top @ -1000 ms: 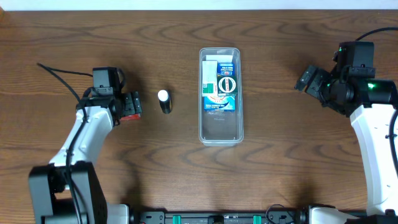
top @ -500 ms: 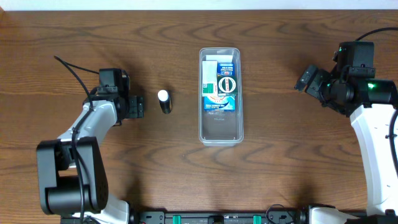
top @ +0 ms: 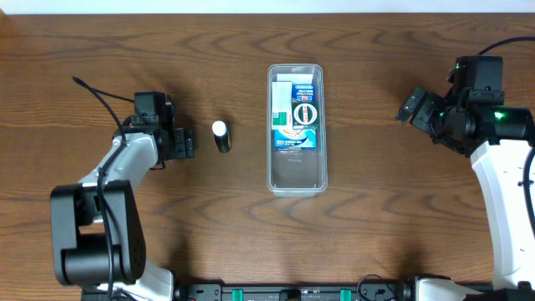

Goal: Pack container
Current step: 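Lower the left gripper and grasp the red sachet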

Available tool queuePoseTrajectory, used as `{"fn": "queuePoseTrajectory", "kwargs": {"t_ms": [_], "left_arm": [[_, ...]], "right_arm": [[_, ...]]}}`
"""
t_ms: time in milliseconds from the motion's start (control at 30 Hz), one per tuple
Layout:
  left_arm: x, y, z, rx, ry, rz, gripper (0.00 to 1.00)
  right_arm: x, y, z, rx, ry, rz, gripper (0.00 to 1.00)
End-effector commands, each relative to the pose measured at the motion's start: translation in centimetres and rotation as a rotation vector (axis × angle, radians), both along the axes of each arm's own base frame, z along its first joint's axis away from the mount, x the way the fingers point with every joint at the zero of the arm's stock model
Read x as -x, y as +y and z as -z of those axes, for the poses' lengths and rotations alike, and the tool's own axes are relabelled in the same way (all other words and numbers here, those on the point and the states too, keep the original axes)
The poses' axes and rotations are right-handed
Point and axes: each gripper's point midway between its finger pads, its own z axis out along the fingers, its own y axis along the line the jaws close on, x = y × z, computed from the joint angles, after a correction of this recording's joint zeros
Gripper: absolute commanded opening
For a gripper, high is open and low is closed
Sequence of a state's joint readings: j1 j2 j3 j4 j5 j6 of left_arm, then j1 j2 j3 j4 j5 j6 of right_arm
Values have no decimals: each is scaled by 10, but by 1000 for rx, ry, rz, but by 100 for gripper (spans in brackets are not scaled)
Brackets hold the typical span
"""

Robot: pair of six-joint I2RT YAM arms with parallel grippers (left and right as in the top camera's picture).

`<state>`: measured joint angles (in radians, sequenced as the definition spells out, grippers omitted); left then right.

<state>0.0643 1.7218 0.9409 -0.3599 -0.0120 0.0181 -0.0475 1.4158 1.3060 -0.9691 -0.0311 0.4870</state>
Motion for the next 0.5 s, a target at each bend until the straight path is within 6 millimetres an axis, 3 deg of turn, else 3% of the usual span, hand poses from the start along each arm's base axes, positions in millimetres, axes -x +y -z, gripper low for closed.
{"fn": "queuePoseTrajectory", "kwargs": {"t_ms": [0, 233, 467], "left_arm": [[-5, 1, -36, 4, -91, -23, 87], [17, -4, -100, 14, -194, -35, 86], [39, -31, -159, 8, -338, 30, 86]], "right_arm": [[1, -1, -6, -4, -18, 10, 99], [1, -1, -6, -4, -18, 10, 99], [1, -1, -6, -4, -18, 10, 99]]}}
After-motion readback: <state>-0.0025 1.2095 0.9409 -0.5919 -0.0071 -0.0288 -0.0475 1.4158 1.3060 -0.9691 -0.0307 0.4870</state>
